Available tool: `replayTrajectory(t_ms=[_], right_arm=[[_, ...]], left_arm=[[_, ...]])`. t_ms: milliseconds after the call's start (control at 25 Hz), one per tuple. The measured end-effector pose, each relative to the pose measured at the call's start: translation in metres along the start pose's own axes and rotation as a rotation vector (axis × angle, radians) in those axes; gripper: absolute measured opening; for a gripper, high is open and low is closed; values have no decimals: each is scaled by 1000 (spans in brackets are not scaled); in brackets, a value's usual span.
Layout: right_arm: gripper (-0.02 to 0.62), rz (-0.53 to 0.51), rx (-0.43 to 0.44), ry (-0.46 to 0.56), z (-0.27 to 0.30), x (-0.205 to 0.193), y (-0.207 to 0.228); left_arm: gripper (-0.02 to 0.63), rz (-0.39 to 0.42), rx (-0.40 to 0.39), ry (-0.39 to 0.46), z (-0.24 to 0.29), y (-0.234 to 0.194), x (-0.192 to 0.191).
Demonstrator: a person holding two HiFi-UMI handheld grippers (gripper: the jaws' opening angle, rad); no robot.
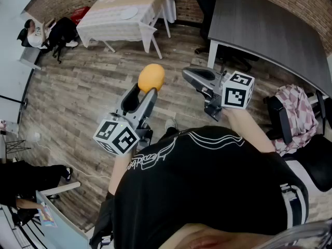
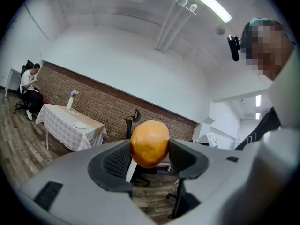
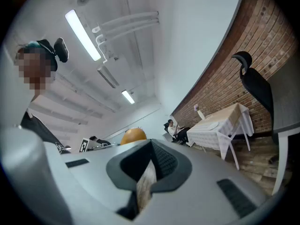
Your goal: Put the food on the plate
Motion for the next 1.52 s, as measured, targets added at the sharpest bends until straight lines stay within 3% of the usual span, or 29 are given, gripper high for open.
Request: replayTrajectory(t_ms=[920, 1520], right_arm=[[-3, 31, 28, -10, 1, -5, -5], [-3, 47, 28, -39, 64, 2, 45]], left_arm=[[255, -6, 37, -5, -7, 5, -1], [255, -41, 67, -4, 17, -69, 10]])
Point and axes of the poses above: the fingertips, and each gripper's own axes: z forward along the fingers, y to its right, x out of its top, the point moved 5 cm from there along -z, backward along the fingers, and after that the axes turned 1 degree about -y, right-handed, at the moved point
